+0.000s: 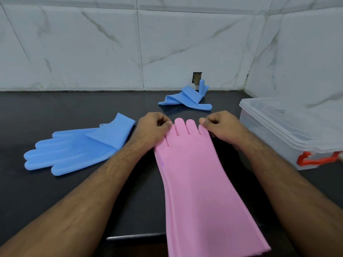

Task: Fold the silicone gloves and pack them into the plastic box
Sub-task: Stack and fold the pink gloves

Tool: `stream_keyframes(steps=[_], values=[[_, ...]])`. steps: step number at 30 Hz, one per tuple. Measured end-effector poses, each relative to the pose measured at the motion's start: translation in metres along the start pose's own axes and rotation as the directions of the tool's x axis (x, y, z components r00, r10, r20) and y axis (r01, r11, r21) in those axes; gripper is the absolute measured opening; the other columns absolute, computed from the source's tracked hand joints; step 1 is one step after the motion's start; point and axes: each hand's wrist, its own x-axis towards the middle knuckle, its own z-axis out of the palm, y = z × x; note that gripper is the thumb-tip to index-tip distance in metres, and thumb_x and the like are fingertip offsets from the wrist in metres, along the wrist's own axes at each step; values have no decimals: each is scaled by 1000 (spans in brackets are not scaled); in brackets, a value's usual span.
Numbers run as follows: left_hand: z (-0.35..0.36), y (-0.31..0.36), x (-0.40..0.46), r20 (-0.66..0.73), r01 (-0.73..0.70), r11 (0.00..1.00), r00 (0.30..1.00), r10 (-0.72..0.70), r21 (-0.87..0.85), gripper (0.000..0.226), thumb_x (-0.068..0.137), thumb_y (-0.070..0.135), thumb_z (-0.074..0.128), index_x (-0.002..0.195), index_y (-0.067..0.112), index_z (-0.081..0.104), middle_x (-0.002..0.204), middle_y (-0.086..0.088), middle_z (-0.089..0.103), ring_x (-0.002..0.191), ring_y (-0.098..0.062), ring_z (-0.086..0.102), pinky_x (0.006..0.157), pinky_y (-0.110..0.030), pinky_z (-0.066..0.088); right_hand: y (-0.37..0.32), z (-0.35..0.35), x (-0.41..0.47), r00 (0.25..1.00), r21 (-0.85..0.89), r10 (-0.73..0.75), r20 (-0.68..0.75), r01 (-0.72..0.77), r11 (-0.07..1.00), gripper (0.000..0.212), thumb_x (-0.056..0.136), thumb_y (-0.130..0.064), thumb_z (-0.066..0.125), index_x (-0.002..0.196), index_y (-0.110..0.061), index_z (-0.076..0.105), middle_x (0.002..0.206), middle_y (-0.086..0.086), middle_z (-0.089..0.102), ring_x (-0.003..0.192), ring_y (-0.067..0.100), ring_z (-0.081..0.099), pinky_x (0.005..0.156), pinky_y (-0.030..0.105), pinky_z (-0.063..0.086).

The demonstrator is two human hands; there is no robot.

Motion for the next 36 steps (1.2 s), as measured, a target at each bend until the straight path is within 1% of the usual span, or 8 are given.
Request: stream_keyframes(steps=[4, 10, 14, 16, 19, 24, 30, 36], values=[[1, 2, 0, -6, -22, 1000, 1000, 22, 21, 9, 97, 24, 68, 94, 21, 76, 92, 12, 73, 87, -3, 65, 67, -13, 42, -9, -8, -3, 999, 9, -1, 32, 1, 1000, 37, 95, -40, 66, 69, -14, 66, 66, -10, 62, 64, 9, 56, 65, 28, 46], [2, -1, 2, -9, -20, 1000, 1000, 20, 14, 9, 96, 24, 69, 95, 21, 77, 92, 12, 73, 85, -2, 65, 67, -12, 43, -5, -6, 0, 997, 12, 43, 71, -44, 999, 14, 91, -35, 73, 89, -22, 79, 97, -14, 74, 95, 8, 66, 92, 34, 52], [-1, 2, -1, -50, -10, 1000, 999, 8, -23, 15, 98, 33, 65, 96, 22, 75, 86, 12, 71, 79, -3, 64, 66, -16, 43, -5, -2, 0, 998, -42, 45, 49, -43, 998, 26, 95, -44, 64, 78, -25, 69, 84, -12, 66, 80, 7, 60, 71, 28, 46], [-3, 5, -6, -79, -2, 998, 997, -3, -66, 25, 101, 40, 59, 94, 19, 72, 82, 9, 70, 75, -7, 62, 66, -22, 44, -6, 3, -7, 999, -80, 31, -30, -33, 996, 30, 99, -49, 55, 86, -25, 67, 84, -10, 63, 76, 6, 57, 63, 24, 39], [-7, 10, -19, -99, 13, 995, 995, -23, -100, 36, 103, 48, 52, 90, 18, 65, 78, 8, 65, 73, -9, 59, 66, -26, 43, -7, 13, -25, 985, -45, 28, -173, -36, 998, 38, 103, -49, 45, 111, -19, 67, 100, 1, 65, 86, 13, 60, 70, 28, 42], [-12, 12, -59, -129, 76, 990, 987, -91, -120, 52, 101, 57, 48, 130, 15, 59, 116, 5, 66, 105, -12, 61, 82, -25, 42, -9, 16, -83, 967, 46, 34, -251, -23, 999, 45, 101, -50, 47, 125, -14, 62, 112, 5, 63, 93, 13, 59, 80, 27, 42], [-18, 18, -113, -120, 163, 948, 972, -201, -272, 55, 99, 43, 62, 143, 13, 49, 123, 4, 61, 110, -11, 58, 89, -24, 42, -8, 12, -148, 972, 147, 74, -224, -42, 988, 24, 97, -43, 58, 107, -24, 69, 92, -13, 66, 87, 4, 61, 65, 18, 39], [-23, 34, -169, -93, 156, 929, 976, -198, -336, 37, 98, 37, 67, 129, 21, 56, 109, 6, 69, 102, -9, 66, 80, -22, 51, -13, 9, -174, 967, 230, 130, -219, -78, 970, 19, 95, -38, 65, 103, -22, 72, 91, -12, 69, 86, 4, 62, 74, 25, 49]])
